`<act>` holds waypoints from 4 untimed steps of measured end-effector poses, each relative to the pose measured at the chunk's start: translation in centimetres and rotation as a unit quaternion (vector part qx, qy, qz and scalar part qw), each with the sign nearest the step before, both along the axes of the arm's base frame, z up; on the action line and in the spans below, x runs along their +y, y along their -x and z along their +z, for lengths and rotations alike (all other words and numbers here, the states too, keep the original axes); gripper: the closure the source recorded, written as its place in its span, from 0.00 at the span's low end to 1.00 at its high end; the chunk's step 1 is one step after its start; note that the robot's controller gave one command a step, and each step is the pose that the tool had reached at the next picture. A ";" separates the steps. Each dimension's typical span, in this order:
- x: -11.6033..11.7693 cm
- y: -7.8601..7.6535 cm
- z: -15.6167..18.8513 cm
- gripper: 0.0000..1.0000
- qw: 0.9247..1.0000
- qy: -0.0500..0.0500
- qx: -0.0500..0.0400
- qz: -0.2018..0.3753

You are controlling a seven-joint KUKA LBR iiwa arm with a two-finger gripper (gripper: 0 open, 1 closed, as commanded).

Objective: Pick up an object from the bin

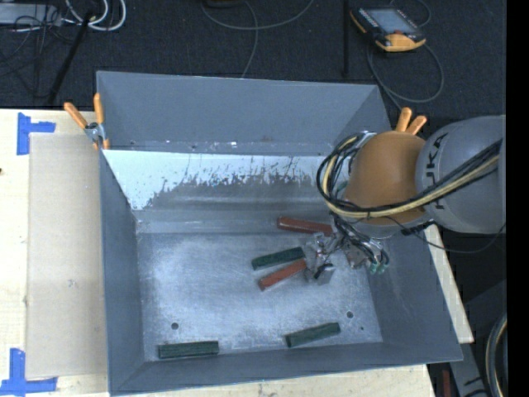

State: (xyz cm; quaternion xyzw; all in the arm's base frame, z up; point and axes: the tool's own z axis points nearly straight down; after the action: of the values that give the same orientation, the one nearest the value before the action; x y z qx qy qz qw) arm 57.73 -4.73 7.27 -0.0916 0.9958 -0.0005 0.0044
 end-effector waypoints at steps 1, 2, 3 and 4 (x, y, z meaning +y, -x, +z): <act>0.0 0.2 -0.2 0.00 1.000 0.000 0.003 0.000; 3.6 -0.1 -0.2 0.00 0.995 0.000 0.002 0.101; 3.5 0.0 -0.2 1.00 0.995 0.000 0.003 0.101; 2.1 0.9 12.7 1.00 0.993 0.001 0.000 0.119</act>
Offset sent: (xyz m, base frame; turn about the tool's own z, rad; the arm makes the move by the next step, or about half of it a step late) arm 0.0000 0.0000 0.0000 0.0000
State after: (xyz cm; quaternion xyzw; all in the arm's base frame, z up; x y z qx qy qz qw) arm 56.83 -2.66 19.98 -0.2098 0.9777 -0.0010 0.0040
